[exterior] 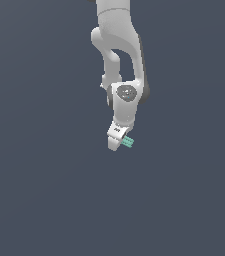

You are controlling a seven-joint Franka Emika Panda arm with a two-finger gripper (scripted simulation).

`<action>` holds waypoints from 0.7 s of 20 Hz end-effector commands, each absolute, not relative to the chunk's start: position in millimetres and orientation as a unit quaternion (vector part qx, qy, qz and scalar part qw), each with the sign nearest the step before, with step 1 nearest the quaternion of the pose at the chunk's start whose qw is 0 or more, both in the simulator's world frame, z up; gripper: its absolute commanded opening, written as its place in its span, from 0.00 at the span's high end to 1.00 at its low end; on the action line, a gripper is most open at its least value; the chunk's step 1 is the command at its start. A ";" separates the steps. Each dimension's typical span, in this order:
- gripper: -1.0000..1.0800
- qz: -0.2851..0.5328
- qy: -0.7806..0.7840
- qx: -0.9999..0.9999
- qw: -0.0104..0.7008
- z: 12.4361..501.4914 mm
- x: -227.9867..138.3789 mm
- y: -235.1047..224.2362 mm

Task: Pick up the object and move it to a goal position.

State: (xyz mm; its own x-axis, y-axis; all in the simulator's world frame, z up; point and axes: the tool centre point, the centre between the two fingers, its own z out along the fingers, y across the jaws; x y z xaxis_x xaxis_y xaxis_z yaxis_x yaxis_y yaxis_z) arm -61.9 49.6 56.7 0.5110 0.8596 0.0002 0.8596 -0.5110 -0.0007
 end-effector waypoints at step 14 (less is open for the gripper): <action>1.00 -0.001 -0.495 -0.869 0.001 153.3 17.8 -71.2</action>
